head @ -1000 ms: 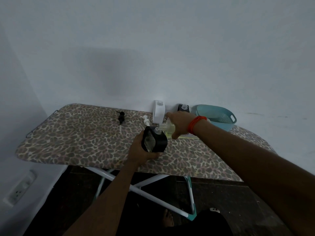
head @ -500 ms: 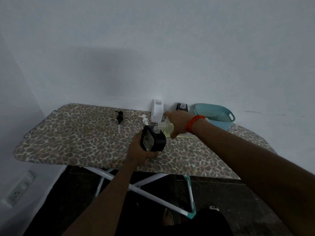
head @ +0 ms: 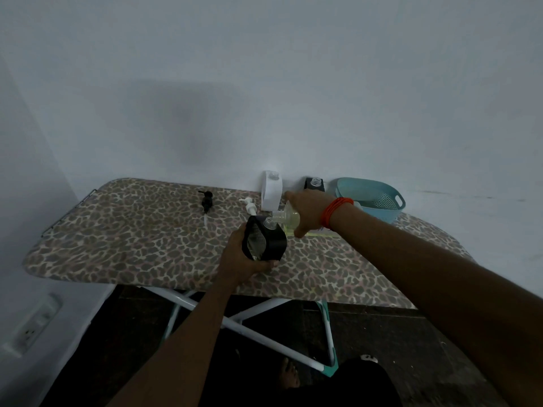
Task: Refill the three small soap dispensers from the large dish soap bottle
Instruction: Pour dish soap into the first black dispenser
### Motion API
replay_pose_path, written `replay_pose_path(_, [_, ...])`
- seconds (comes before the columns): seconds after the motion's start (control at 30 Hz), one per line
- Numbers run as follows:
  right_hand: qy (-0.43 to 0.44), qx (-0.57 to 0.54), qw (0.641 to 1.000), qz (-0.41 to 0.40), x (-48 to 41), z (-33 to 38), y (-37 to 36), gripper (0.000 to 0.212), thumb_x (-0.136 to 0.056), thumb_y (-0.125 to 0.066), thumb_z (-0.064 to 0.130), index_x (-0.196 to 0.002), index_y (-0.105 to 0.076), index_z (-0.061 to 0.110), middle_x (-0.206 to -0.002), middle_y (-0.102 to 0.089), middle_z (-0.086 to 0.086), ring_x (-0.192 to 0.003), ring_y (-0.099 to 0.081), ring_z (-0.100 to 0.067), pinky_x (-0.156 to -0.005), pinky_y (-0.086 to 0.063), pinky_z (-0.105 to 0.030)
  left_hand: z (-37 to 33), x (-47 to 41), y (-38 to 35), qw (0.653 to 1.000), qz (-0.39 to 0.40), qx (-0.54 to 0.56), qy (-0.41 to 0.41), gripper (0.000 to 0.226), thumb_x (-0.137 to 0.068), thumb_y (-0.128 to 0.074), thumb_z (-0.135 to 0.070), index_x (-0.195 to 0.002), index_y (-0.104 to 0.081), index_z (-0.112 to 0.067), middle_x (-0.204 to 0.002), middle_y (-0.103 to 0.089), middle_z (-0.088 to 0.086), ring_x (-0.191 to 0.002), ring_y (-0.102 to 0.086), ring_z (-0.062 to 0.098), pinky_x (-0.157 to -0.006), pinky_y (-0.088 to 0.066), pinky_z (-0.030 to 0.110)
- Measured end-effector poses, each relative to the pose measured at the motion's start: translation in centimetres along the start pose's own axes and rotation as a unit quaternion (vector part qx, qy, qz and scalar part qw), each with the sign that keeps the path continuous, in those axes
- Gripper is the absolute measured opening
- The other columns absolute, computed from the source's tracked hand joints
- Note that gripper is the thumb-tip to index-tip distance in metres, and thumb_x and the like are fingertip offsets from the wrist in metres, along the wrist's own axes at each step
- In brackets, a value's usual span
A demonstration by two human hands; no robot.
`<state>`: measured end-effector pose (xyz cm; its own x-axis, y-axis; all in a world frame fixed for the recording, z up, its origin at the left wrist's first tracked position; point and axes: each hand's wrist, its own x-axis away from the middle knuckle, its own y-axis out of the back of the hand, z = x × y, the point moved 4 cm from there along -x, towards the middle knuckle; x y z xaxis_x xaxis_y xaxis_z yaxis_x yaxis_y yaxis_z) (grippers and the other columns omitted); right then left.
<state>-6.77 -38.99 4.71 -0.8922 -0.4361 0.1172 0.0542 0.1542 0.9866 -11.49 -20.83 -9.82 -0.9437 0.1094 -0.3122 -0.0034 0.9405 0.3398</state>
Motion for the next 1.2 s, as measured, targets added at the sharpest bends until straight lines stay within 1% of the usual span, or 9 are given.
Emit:
replay_pose_path(0.1, [-0.002,-0.004,1.000,0.001,0.1,0.0,0.0,0.092,-0.061,-0.090,0.043,-0.133,-0.041,0.013,-0.110,-0.064,-0.010,-0.090,-0.056,-0.023,-0.069,-0.043,-0.033,0.5,-0.1,-0.3,1.000,-0.004,0.005,0.016,0.097,-0.060,-0.099,-0.030,-0.140,-0.045,-0.041,-0.141,-0.055,-0.003,-0.123,-0.056,0.009,-0.092,-0.045,0.015])
replay_pose_path(0.2, [-0.003,-0.006,1.000,0.001,0.2,0.1,0.1,0.090,-0.061,-0.090,0.042,-0.131,-0.042,0.013,-0.108,-0.064,-0.009,-0.085,-0.052,-0.020,-0.068,-0.042,-0.032,0.7,-0.2,-0.3,1.000,-0.003,0.005,0.024,0.104,-0.060,-0.099,-0.031,-0.148,-0.045,-0.026,-0.145,-0.054,0.001,-0.127,-0.055,0.015,-0.099,-0.048,0.027])
replay_pose_path(0.3, [-0.003,-0.005,1.000,0.002,0.2,0.1,0.1,0.089,-0.061,-0.090,0.042,-0.131,-0.042,0.013,-0.107,-0.064,-0.008,-0.086,-0.053,-0.020,-0.068,-0.042,-0.032,0.6,-0.1,-0.2,1.000,-0.002,0.006,0.029,0.103,-0.060,-0.100,-0.033,-0.147,-0.046,-0.029,-0.144,-0.054,-0.001,-0.128,-0.055,0.014,-0.101,-0.050,0.033])
replay_pose_path(0.43, [-0.004,-0.005,1.000,0.001,0.2,0.2,0.2,0.090,-0.061,-0.090,0.042,-0.132,-0.041,0.013,-0.109,-0.064,-0.009,-0.084,-0.050,-0.018,-0.069,-0.044,-0.032,0.1,0.0,0.0,1.000,-0.004,0.008,0.025,0.097,-0.058,-0.100,-0.036,-0.135,-0.044,-0.055,-0.138,-0.056,-0.011,-0.121,-0.057,-0.002,-0.097,-0.052,0.024])
replay_pose_path(0.53, [-0.006,-0.003,1.000,0.004,0.3,0.2,0.2,0.091,-0.061,-0.090,0.042,-0.132,-0.041,0.013,-0.109,-0.064,-0.009,-0.085,-0.052,-0.020,-0.070,-0.048,-0.035,0.1,0.0,0.0,0.999,0.001,0.013,0.031,0.101,-0.056,-0.098,-0.040,-0.143,-0.047,-0.035,-0.143,-0.055,-0.003,-0.128,-0.056,0.015,-0.103,-0.051,0.041])
replay_pose_path(0.73, [-0.007,0.000,1.000,0.002,0.4,0.3,0.3,0.093,-0.060,-0.090,0.041,-0.134,-0.041,0.014,-0.114,-0.064,-0.011,-0.099,-0.062,-0.027,-0.078,-0.055,-0.040,0.0,0.0,0.0,0.999,-0.001,0.001,0.035,0.100,-0.059,-0.099,-0.034,-0.144,-0.047,-0.027,-0.142,-0.056,0.000,-0.129,-0.056,0.021,-0.105,-0.051,0.048])
replay_pose_path(0.8, [-0.007,0.002,1.000,0.002,0.4,0.3,0.3,0.092,-0.060,-0.090,0.041,-0.133,-0.041,0.014,-0.112,-0.064,-0.010,-0.095,-0.061,-0.026,-0.072,-0.052,-0.037,-0.1,0.0,0.0,0.999,0.003,-0.001,0.038,0.101,-0.060,-0.099,-0.034,-0.146,-0.048,-0.022,-0.141,-0.056,0.002,-0.129,-0.056,0.022,-0.105,-0.050,0.052])
replay_pose_path(0.97, [-0.011,0.003,1.000,0.003,0.4,0.3,0.4,0.090,-0.060,-0.090,0.041,-0.131,-0.042,0.013,-0.107,-0.065,-0.009,-0.082,-0.050,-0.019,-0.067,-0.044,-0.033,-0.3,0.2,0.1,0.999,0.003,-0.002,0.050,0.106,-0.059,-0.099,-0.033,-0.149,-0.045,-0.020,-0.144,-0.054,0.003,-0.131,-0.055,0.023,-0.106,-0.049,0.052])
replay_pose_path(1.2, [-0.008,0.001,1.000,0.003,0.4,0.3,0.3,0.091,-0.061,-0.090,0.041,-0.133,-0.041,0.012,-0.111,-0.064,-0.011,-0.098,-0.061,-0.027,-0.070,-0.046,-0.033,-0.9,0.4,0.1,0.998,0.009,0.007,0.058,0.118,-0.051,-0.094,-0.055,-0.151,-0.043,-0.019,-0.146,-0.053,0.003,-0.133,-0.054,0.024,-0.107,-0.049,0.052])
